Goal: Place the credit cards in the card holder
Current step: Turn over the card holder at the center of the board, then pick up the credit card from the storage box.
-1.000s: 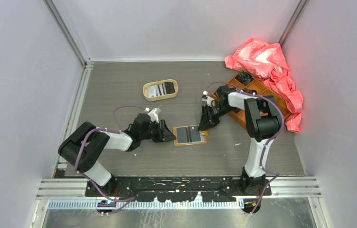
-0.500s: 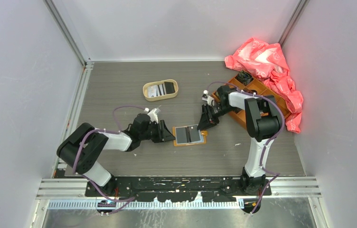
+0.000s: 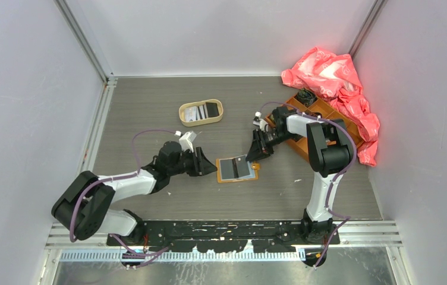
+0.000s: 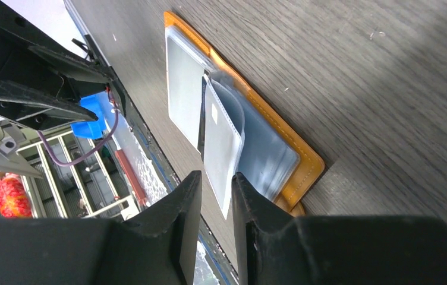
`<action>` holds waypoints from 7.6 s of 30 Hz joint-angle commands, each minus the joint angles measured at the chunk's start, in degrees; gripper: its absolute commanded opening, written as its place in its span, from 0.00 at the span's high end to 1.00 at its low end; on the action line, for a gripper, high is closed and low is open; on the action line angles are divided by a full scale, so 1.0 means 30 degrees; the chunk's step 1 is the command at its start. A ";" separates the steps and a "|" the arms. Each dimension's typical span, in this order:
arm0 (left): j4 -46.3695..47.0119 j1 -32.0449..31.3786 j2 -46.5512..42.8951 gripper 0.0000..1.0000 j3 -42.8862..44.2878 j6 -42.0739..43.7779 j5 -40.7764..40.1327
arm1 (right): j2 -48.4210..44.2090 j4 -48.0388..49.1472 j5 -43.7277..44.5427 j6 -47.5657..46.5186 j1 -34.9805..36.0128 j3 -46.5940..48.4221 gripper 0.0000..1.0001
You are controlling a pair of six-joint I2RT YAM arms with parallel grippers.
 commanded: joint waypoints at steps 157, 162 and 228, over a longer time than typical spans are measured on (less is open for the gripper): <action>-1.5811 0.6498 1.0222 0.53 1.9977 0.6258 -0.2081 | -0.6248 0.2283 -0.0035 -0.0162 0.1045 0.3110 0.09; -1.4773 0.6178 1.2196 0.50 2.1890 0.4817 -0.0075 | -0.6291 0.2541 0.0154 -0.0060 0.0982 0.2866 0.11; -2.2468 0.4187 1.8387 0.74 3.1149 1.0096 -1.1950 | -0.4820 0.1542 -0.1075 -0.0507 0.0981 0.3358 0.13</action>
